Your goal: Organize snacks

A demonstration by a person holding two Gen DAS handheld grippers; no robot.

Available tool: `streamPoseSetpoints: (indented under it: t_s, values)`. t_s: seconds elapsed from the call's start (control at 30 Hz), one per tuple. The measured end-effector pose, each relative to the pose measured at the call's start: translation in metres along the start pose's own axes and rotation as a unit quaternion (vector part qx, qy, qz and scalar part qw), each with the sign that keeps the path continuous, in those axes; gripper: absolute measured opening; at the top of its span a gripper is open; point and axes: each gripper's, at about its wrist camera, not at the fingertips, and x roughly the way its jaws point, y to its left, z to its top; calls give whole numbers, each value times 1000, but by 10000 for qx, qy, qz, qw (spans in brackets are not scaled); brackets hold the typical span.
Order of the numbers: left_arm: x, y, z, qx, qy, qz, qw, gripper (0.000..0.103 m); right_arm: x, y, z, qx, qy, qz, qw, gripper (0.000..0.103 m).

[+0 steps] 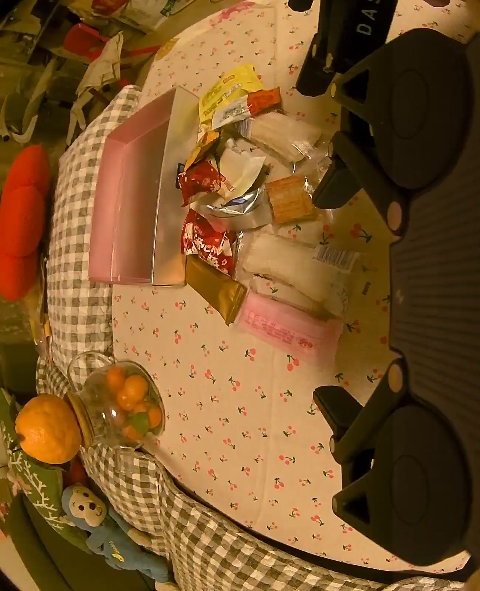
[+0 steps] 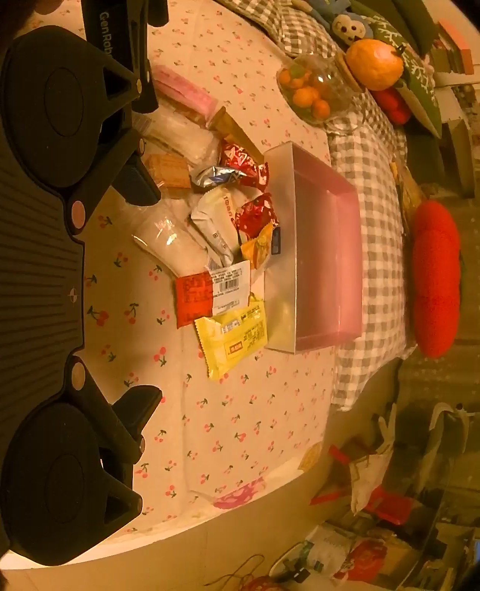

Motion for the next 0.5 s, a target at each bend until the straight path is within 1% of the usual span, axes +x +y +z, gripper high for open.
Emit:
streamPoseSetpoints:
  t_s: [0.27,0.3,0.5]
  values:
    - [-4,-1,-1,-51,-19,-12,10000,102,0,1,0,-124,6,-25,9999,103]
    - [1,0,0,-23,16,-12,10000,102,-2,-3,2,-16,-13,-31,10000,103]
    - [-1,0,-1,-26,2,-23,10000,102,-1,0,0,-10,-67,-50,10000,103]
